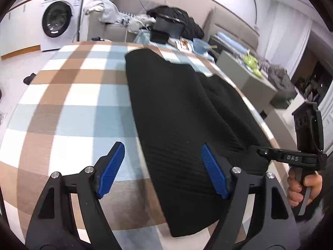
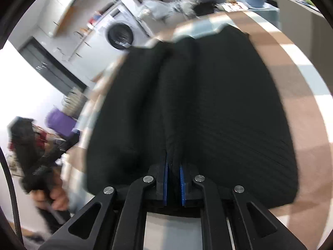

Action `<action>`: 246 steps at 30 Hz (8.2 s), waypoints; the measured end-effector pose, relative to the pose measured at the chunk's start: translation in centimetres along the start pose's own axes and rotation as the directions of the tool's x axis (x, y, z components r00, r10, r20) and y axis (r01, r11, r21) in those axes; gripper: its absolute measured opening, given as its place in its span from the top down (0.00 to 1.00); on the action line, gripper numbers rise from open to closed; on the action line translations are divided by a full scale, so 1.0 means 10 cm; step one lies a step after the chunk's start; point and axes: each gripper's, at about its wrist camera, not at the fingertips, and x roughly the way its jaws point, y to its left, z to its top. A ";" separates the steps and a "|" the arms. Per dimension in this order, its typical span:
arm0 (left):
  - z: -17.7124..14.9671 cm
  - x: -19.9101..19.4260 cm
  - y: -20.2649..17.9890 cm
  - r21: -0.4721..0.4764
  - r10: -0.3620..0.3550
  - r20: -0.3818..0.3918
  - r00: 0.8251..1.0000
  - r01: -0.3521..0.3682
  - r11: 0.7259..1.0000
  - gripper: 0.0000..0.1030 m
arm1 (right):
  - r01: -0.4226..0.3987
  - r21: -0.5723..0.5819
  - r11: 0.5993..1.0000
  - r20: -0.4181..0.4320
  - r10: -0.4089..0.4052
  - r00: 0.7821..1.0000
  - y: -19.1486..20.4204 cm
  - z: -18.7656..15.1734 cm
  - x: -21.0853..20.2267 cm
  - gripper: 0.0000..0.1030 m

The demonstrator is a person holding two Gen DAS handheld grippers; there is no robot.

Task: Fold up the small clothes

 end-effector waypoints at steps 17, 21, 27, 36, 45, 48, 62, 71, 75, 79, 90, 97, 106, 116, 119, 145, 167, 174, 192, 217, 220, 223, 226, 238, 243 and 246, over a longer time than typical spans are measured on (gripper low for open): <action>0.02 0.14 0.14 -0.034 0.049 -0.037 0.998 -0.051 0.998 0.28 | -0.047 -0.111 0.993 -0.068 0.040 0.997 0.64 0.75 0.75 0.62; 0.05 0.12 0.24 -0.062 0.057 -0.032 0.998 -0.059 0.996 0.28 | -0.071 -0.174 0.982 -0.002 0.071 0.997 0.78 0.81 0.69 0.90; 0.08 0.13 0.25 -0.074 0.046 -0.033 0.998 -0.048 0.996 0.28 | -0.042 -0.228 0.973 0.223 0.094 0.970 0.87 0.89 0.07 0.91; -0.03 0.20 0.01 0.004 0.029 -0.079 0.996 -0.029 1.000 0.28 | -0.101 -0.077 0.992 -0.013 0.100 0.995 0.28 0.66 0.53 0.74; -0.18 0.24 -0.15 0.042 -0.012 -0.123 0.992 0.017 0.999 0.28 | -0.136 -0.177 0.975 0.012 0.141 0.990 0.32 -0.05 0.16 0.92; -0.18 0.22 -0.14 0.042 -0.007 -0.112 0.994 0.012 0.999 0.28 | -0.154 -0.262 0.953 0.118 0.190 0.975 0.46 -0.07 -0.11 0.95; -0.17 0.25 -0.04 0.020 -0.004 -0.124 0.992 0.006 1.000 0.28 | 0.052 0.013 0.999 0.069 -0.053 0.996 -0.19 0.48 0.31 0.62; -0.14 0.23 0.06 -0.004 0.017 -0.112 0.994 -0.017 1.000 0.28 | 0.017 -0.129 0.991 0.168 0.005 0.986 0.18 0.90 0.34 0.93; -0.14 0.25 0.10 -0.023 0.009 -0.123 0.992 -0.012 1.000 0.28 | 0.222 -0.123 0.967 0.075 -0.214 0.974 0.01 0.90 0.52 0.91; -0.13 0.25 0.12 -0.019 0.019 -0.118 0.993 -0.021 1.000 0.28 | 0.219 -0.076 0.973 0.099 -0.211 0.972 -0.10 0.83 0.46 0.71; -0.11 0.24 0.07 -0.009 0.028 -0.108 0.994 -0.029 1.000 0.28 | -0.045 -0.003 0.999 -0.041 0.045 0.998 0.20 0.97 0.65 0.64; -0.07 0.16 0.08 -0.010 0.020 -0.088 0.996 -0.020 1.000 0.28 | -0.005 -0.156 0.988 0.182 0.034 0.983 0.51 0.98 0.25 0.91; -0.09 0.16 0.16 -0.027 0.052 -0.087 0.995 -0.054 0.998 0.28 | 0.044 -0.051 0.998 -0.015 -0.045 0.999 0.20 0.83 0.61 0.82; -0.11 0.26 0.17 -0.044 0.038 -0.112 0.993 -0.043 0.998 0.28 | -0.088 -0.140 0.986 -0.030 0.085 0.996 0.24 0.02 0.13 0.82; -0.10 0.23 0.12 -0.033 0.044 -0.104 0.994 -0.048 0.998 0.28 | -0.171 -0.180 0.969 0.054 0.183 0.982 0.32 -0.07 -0.10 0.94; -0.12 0.28 0.16 -0.042 0.034 -0.116 0.993 -0.039 0.998 0.28 | -0.005 -0.132 0.991 0.030 0.009 0.999 -0.10 0.53 0.44 0.67; -0.11 0.27 0.17 -0.044 0.038 -0.115 0.993 -0.043 0.998 0.28 | -0.147 -0.179 0.973 -0.016 0.147 0.989 0.03 0.63 0.35 0.46; -0.10 0.26 0.17 -0.044 0.038 -0.113 0.993 -0.043 0.998 0.28 | 0.000 -0.266 0.964 0.003 0.001 1.000 0.19 0.59 0.56 0.70; -0.07 0.25 0.22 -0.079 0.018 -0.107 0.994 -0.026 0.997 0.28 | 0.184 -0.178 0.967 0.046 -0.178 0.983 -0.30 0.62 0.36 0.59; 0.32 1.00 -0.44 0.052 -0.010 -0.121 0.993 0.016 0.999 0.68 | 0.154 -0.080 0.985 0.154 -0.140 0.978 -0.85 0.14 -0.30 0.71; 0.33 0.96 -0.44 0.064 -0.001 -0.105 0.995 0.008 0.998 0.79 | 0.165 -0.119 0.979 0.143 -0.148 0.979 -0.72 0.08 -0.20 0.73; 0.31 0.90 -0.35 0.045 -0.015 -0.099 0.995 0.019 0.999 0.82 | 0.186 -0.138 0.973 0.146 -0.166 0.975 -0.61 0.04 -0.16 0.73; 0.24 0.78 -0.20 0.035 -0.010 -0.092 0.996 0.013 0.999 0.82 | 0.177 -0.164 0.971 0.130 -0.156 0.979 -0.49 -0.03 -0.13 0.73; 0.10 0.21 0.40 -0.047 0.035 -0.054 0.998 -0.038 0.998 0.81 | 0.041 -0.182 0.982 0.134 -0.017 0.991 -0.14 0.04 -0.30 0.60; 0.18 0.14 0.47 -0.066 0.044 -0.040 0.998 -0.047 0.997 0.72 | -0.002 -0.160 0.987 0.135 0.023 0.991 -0.10 0.26 -0.21 0.50; 0.16 0.16 0.51 -0.097 0.037 -0.047 0.998 -0.041 0.994 0.59 | -0.064 -0.100 0.993 0.061 0.071 0.996 -0.11 0.32 0.04 0.50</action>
